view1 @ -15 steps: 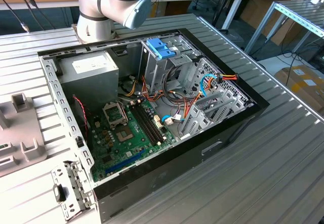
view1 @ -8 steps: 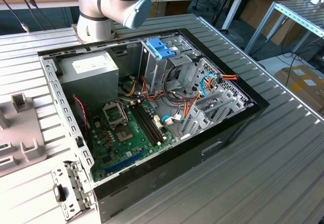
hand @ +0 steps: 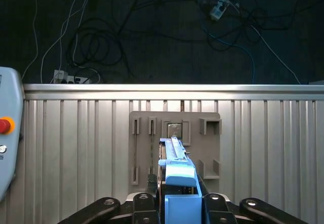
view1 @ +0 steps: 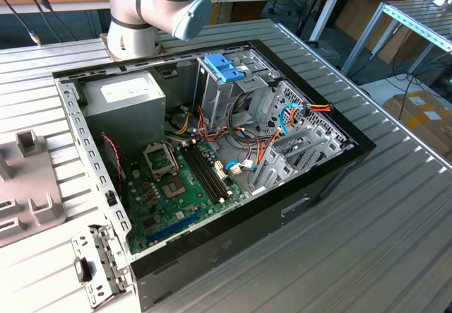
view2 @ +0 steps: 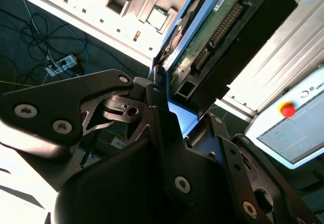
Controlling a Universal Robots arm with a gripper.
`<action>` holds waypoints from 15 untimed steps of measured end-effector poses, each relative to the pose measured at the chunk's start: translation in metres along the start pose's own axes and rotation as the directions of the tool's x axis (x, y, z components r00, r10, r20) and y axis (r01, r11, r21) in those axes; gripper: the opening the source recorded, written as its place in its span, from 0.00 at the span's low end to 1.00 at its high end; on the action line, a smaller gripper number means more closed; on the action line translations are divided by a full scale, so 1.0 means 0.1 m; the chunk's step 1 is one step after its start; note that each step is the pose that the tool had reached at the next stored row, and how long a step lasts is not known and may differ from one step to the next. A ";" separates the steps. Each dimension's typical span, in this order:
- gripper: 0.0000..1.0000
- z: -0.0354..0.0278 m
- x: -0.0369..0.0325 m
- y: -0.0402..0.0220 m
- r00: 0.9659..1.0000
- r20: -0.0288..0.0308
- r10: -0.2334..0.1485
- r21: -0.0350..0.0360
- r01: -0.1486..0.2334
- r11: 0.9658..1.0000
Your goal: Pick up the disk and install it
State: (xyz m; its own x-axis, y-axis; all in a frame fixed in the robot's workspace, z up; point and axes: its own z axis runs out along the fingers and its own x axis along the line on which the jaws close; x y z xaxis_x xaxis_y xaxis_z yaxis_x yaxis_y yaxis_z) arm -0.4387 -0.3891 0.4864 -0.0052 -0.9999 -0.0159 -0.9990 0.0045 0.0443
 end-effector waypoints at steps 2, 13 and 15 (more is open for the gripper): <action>0.37 0.000 0.002 -0.003 1.000 0.000 0.000 0.000 0.000 1.000; 0.37 0.004 0.011 -0.026 1.000 -0.003 0.000 0.000 0.000 1.000; 0.37 0.005 0.012 -0.030 1.000 -0.003 0.000 0.000 0.000 1.000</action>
State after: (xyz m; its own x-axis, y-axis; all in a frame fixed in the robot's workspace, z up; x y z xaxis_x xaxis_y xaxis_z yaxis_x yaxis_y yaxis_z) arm -0.4358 -0.3903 0.4858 -0.0053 -0.9999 -0.0124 -0.9990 0.0047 0.0443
